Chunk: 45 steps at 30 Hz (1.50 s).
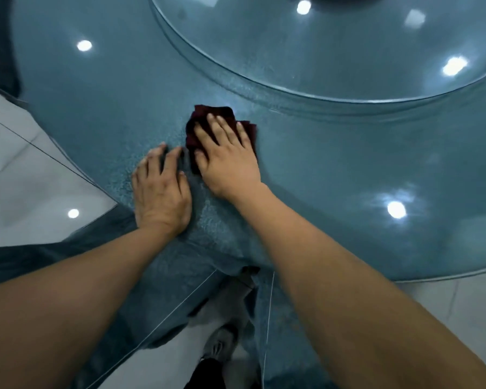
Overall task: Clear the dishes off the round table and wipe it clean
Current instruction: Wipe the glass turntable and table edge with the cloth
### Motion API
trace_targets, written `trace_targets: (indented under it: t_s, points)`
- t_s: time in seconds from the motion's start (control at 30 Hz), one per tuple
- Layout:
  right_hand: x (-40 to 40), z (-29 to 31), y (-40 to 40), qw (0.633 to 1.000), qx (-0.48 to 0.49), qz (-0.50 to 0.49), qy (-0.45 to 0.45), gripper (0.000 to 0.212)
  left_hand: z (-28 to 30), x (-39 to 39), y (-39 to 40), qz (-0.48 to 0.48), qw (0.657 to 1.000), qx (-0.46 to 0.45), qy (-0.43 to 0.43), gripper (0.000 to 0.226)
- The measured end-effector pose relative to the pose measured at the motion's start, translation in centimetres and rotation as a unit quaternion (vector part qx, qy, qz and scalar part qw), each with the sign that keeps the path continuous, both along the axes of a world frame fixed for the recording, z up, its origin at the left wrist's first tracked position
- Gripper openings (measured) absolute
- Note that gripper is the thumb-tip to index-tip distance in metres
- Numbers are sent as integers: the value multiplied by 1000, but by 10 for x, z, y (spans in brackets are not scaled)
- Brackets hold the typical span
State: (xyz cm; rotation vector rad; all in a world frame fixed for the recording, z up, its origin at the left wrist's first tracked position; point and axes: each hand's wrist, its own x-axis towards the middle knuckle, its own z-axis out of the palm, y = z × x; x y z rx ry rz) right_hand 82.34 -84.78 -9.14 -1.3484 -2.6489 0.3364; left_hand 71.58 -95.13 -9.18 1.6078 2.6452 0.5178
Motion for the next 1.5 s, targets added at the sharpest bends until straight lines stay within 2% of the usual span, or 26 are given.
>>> trace_targets:
  t_s: [0.13, 0.23, 0.3, 0.4, 0.47, 0.6, 0.7, 0.73, 0.8, 0.9, 0.97, 1.03, 1.1, 1.2, 1.3, 1.4, 1.5]
  points:
    - [99, 0, 25, 991, -7, -134, -7, 61, 2, 1, 0, 0, 1000, -26, -7, 49]
    - [168, 1, 36, 965, 14, -262, -11, 65, 3, -1, 1, 4, 999, -37, -18, 50]
    - [185, 2, 36, 941, -1, -338, -21, 63, 2, -1, 0, -1, 999, -39, -19, 50]
    - [153, 3, 28, 903, -8, -429, -21, 62, 0, -3, -1, -7, 999, -40, -22, 50]
    - [108, 3, 12, 916, 8, -401, -23, 63, -1, -2, -1, -9, 999, -46, -21, 50]
    - [14, 1, -41, 968, 25, -248, -5, 60, 0, -4, -1, -17, 999, -46, -20, 50]
    - [15, 5, -59, 984, 3, -177, -7, 60, 3, -4, -4, -32, 997, -48, -45, 50]
    - [33, 5, -60, 982, 0, -188, -13, 61, 4, -8, -5, -42, 997, -48, -49, 49]
    - [84, 5, -60, 961, 2, -275, -25, 64, 8, -27, -4, -87, 994, -43, -44, 47]
    - [166, 5, -60, 915, -18, -401, -35, 68, 9, -80, 1, -206, 978, -27, 28, 45]
    - [181, 5, -59, 890, -32, -453, -33, 67, 7, -110, 9, -246, 967, -31, 63, 48]
    - [156, 5, -62, 867, -20, -496, -26, 65, 1, -120, 13, -228, 971, -41, 59, 53]
    - [105, 4, -76, 878, 2, -477, -27, 63, -3, -117, 15, -211, 976, -41, 47, 55]
    - [8, 0, -117, 937, 20, -349, -3, 63, -3, -117, 15, -212, 976, -29, 43, 54]
    - [-52, 1, -152, 970, -12, -242, 23, 60, -3, -119, 14, -209, 977, -29, 43, 53]
    - [-23, -3, -153, 977, 6, -211, 39, 58, 0, -115, 15, -211, 976, -35, 41, 51]
    - [56, -7, -151, 944, 33, -328, 18, 58, 0, -115, 14, -206, 977, -41, 36, 51]
